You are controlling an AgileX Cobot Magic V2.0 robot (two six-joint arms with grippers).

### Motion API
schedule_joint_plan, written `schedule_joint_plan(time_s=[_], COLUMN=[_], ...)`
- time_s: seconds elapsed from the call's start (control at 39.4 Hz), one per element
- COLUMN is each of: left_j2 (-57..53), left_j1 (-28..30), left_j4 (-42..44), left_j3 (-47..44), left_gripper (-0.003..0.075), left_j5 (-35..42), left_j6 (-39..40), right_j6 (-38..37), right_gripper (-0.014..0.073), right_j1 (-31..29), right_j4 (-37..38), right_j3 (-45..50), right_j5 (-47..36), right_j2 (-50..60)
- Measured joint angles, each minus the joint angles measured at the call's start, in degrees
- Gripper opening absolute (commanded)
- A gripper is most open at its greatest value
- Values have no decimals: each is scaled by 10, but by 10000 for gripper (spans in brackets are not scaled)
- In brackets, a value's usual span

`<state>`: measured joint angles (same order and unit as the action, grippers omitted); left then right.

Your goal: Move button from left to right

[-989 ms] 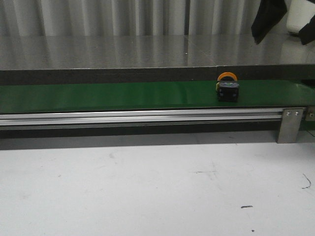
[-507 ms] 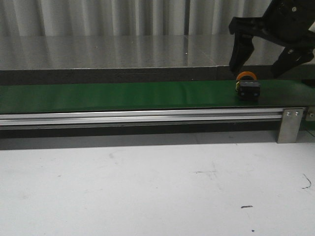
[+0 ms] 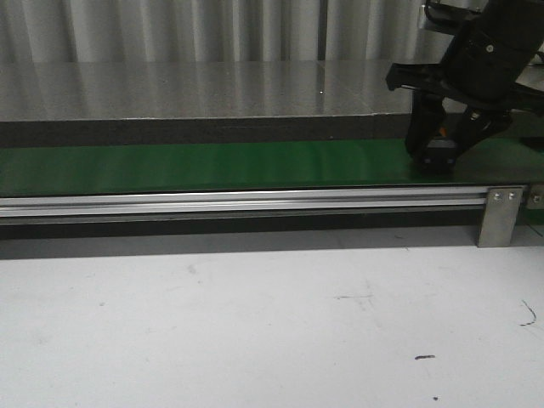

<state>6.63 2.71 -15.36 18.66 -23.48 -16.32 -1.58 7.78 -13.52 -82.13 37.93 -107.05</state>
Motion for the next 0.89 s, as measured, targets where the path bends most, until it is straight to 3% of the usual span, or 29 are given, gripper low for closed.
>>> schedule_joint_plan(time_s=[0.23,0.51,0.79,0.89], left_j2=[0,0,0,0], left_j1=[0,0,0,0], left_j4=[0,0,0,0], left_j3=[0,0,0,0], left_gripper=[-21,-21,-21,-21], left_j5=[0,0,0,0], left_j6=[0,0,0,0], right_j6=[0,0,0,0], right_gripper=[112,112,114,169], right_j1=[-35,-163,-267,-285], right_j4=[1,72,116,135], right_j3=[-21,-24,-24,-24], right_j5=[32,38,17,11], right_j2=[21,60,-5,-40])
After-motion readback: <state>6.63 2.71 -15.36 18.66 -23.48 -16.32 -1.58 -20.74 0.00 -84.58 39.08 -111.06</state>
